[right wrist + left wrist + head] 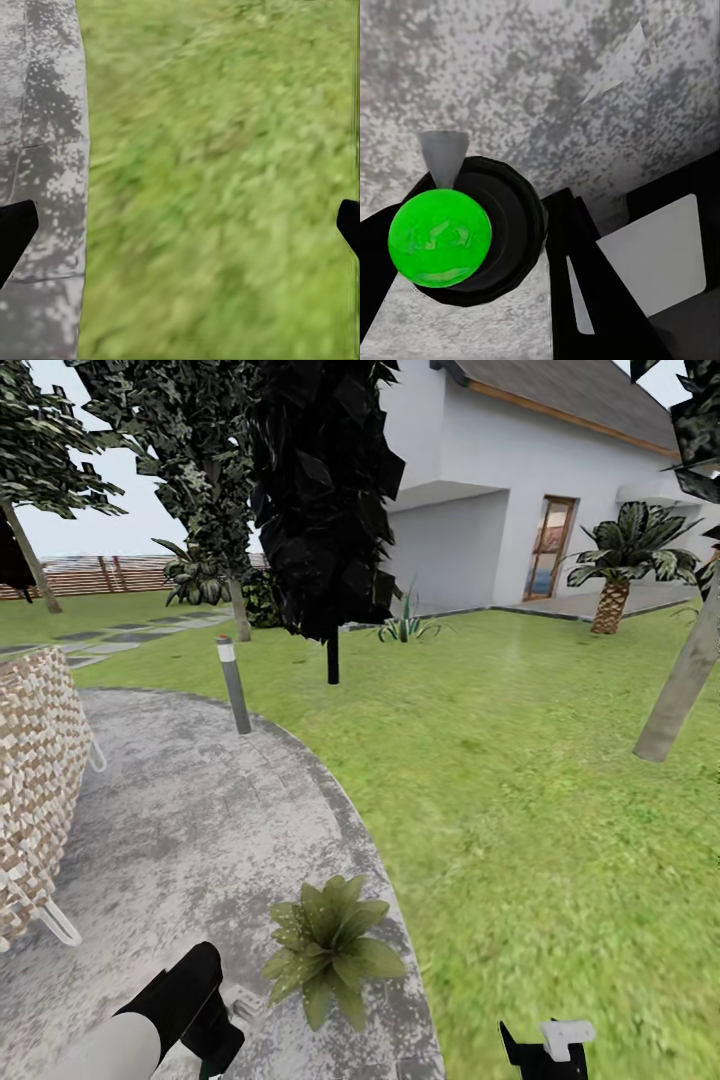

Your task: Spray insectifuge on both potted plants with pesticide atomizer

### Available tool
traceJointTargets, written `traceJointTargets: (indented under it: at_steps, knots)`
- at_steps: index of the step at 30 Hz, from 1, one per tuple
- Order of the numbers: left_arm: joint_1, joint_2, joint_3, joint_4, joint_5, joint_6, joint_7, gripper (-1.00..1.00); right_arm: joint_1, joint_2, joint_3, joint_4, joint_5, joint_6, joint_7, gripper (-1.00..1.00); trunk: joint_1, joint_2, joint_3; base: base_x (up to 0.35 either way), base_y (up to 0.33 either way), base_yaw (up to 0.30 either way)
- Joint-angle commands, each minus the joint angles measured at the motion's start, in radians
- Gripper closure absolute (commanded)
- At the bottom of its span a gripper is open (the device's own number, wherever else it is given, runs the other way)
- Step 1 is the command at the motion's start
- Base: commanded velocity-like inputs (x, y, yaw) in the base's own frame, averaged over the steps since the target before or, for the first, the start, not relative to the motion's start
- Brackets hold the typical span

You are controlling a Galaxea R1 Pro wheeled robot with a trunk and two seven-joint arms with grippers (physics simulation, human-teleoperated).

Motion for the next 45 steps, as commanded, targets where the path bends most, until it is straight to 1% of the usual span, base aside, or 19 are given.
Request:
traceJointTargets:
  at_steps: [1,13,22,28,38,45]
  knots:
    - [0.0,0.001,-0.004,-0.003,-0.01,0.002,-0.01,1.0,-0.001,0.0,0.007,0.001,-0.011,-0.002,0.005,-1.0,0.0,0.0,-0.001,0.0,-0.272,0.003]
    - [0.0,-0.001,-0.004,-0.005,-0.009,0.002,-0.009,1.0,-0.001,-0.001,0.007,0.001,-0.012,-0.002,0.003,-1.0,0.0,0.0,-0.001,0.0,-0.272,0.012]
    - [0.0,-0.001,-0.004,0.007,-0.008,0.0,-0.01,1.0,-0.001,0.001,0.008,0.001,-0.011,-0.002,0.003,-1.0,0.0,0.0,-0.001,0.0,-0.272,0.254]
    - [0.0,-0.002,-0.004,0.0,-0.007,-0.001,-0.01,1.0,-0.001,0.001,0.008,0.001,-0.011,-0.002,0.004,-1.0,0.0,0.0,-0.001,0.088,-0.267,0.278]
    - [0.0,-0.003,-0.004,-0.005,-0.007,-0.001,-0.009,1.0,-0.001,0.001,0.008,0.001,-0.011,-0.002,0.004,-1.0,0.0,0.0,-0.001,0.197,-0.23,0.03]
    - [0.0,-0.009,-0.002,-0.002,-0.007,-0.001,-0.01,1.0,-0.001,0.001,0.008,0.001,-0.01,-0.002,0.004,-1.0,0.0,0.0,0.001,0.03,-0.246,0.24]
